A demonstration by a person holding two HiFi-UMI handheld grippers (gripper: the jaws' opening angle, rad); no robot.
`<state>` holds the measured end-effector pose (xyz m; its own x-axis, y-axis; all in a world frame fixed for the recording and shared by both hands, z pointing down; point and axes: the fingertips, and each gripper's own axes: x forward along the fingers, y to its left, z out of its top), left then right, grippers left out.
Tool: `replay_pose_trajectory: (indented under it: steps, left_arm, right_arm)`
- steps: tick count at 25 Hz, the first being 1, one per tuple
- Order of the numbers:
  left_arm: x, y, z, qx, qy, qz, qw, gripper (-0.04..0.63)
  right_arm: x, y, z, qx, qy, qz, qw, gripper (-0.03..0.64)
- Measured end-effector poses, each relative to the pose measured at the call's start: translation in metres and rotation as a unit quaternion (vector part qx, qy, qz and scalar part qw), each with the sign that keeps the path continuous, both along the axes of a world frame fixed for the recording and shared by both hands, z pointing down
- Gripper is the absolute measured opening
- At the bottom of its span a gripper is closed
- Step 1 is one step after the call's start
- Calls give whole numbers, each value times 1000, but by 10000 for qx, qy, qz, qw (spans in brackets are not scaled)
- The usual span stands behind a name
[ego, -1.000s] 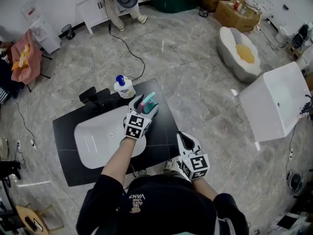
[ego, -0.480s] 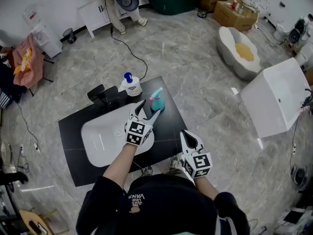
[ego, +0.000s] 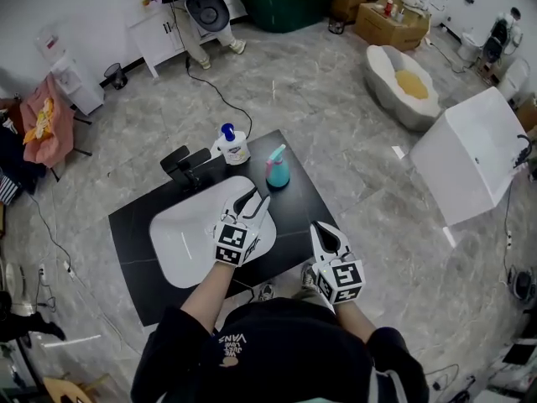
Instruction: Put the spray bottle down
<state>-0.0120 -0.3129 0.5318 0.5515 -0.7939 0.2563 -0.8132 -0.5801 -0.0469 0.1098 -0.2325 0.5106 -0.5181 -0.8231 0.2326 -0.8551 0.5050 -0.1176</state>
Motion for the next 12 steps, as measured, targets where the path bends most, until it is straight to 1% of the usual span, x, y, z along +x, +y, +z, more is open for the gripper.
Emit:
replay_pose_trajectory:
  steps: [5, 7, 12]
  left_arm:
    - [-6, 28, -17, 213, 95, 149, 9996, 54]
    - [-11, 37, -22, 288, 110, 187, 9993, 36]
    - [-18, 59, -27, 367, 203, 275, 9987, 21]
  right_arm:
    - [-10, 16, -3, 77, 43, 134, 9999, 2]
    - [-14, 22, -4, 120, 56, 194, 9997, 2]
    - [-22, 36, -6, 145, 61, 313, 9994, 2]
